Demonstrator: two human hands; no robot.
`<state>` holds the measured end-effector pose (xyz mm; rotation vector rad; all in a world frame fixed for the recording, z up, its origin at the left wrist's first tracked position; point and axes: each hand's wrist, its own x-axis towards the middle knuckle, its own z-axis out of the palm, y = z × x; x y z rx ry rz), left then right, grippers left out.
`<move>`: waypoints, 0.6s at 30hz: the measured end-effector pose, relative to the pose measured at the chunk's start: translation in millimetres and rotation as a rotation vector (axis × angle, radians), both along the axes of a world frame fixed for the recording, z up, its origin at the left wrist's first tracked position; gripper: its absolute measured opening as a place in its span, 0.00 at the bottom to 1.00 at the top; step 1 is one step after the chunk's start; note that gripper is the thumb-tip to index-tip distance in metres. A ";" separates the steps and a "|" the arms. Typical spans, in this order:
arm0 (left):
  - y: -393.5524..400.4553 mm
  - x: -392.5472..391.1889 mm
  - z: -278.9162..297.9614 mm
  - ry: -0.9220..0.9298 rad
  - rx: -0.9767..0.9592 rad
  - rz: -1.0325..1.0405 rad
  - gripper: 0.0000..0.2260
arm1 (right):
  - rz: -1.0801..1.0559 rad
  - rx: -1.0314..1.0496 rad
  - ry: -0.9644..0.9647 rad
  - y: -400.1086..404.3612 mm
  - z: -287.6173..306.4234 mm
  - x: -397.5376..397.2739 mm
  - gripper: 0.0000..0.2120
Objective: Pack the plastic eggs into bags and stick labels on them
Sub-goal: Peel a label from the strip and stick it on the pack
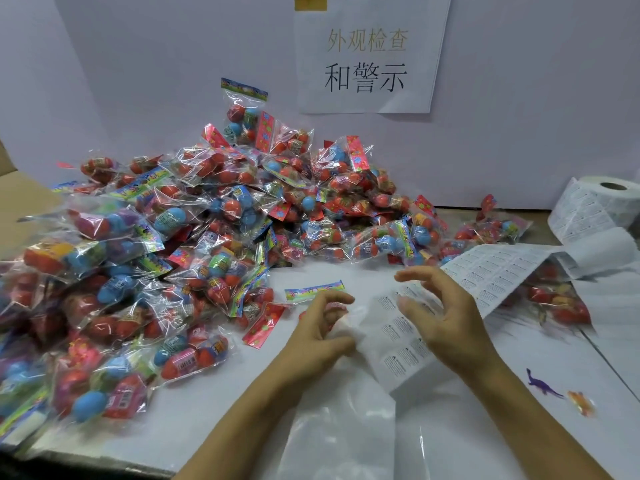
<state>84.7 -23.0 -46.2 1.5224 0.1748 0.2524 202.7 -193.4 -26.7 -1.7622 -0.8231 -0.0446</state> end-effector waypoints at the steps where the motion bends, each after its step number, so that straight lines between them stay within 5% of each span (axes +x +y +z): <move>1: 1.3 1.8 0.3 -0.007 -0.059 0.027 0.27 | -0.012 -0.006 -0.087 -0.4 -0.9 -0.1 0.11; 8: 5.7 3.5 5.6 0.032 -0.185 0.027 0.24 | 0.199 -0.033 -0.153 -1.0 3.6 -9.6 0.01; 13: 7.2 0.7 7.7 0.041 -0.230 0.057 0.14 | 0.321 -0.170 -0.131 -4.8 4.4 -7.7 0.07; 18: 5.6 -4.1 7.6 0.115 -0.176 -0.078 0.35 | 0.259 -0.147 -0.137 -3.4 5.6 -7.5 0.04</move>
